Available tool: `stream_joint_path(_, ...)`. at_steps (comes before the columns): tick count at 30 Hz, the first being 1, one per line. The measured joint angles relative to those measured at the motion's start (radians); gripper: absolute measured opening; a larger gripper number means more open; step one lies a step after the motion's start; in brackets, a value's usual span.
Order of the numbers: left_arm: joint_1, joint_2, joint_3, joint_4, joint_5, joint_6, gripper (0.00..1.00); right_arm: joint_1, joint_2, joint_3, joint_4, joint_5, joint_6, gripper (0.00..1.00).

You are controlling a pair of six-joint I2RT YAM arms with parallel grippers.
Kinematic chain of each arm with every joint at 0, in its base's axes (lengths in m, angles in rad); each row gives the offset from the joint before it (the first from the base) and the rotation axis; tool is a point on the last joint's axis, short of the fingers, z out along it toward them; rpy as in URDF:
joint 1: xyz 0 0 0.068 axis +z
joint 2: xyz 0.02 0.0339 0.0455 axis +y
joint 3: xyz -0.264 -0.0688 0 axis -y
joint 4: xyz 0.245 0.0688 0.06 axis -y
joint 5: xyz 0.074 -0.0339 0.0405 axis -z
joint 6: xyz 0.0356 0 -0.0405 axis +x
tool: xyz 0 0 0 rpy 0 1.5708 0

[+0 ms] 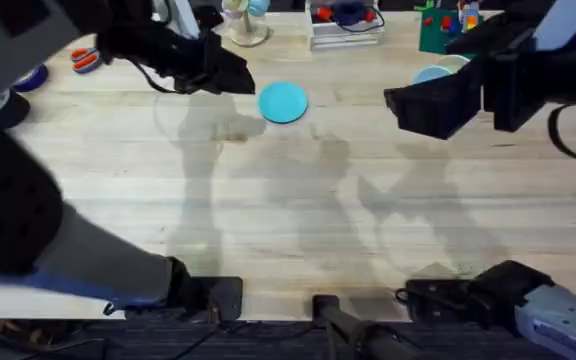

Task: Pick up the plates from the table one by one and place each into a slot on the dish rack.

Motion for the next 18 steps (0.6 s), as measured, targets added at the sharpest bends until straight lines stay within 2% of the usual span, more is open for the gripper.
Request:
stream_joint_path(7,-0.012,0.155,0.000,0.127,0.041,-0.035,0.040,0.000,0.000,0.000,0.000,0.000,0.000,0.995)
stream_joint_path(18,-0.034,0.305,0.000,0.327,0.053,-0.098,0.039,0.000,0.000,0.000,0.000,0.000,0.000,0.995)
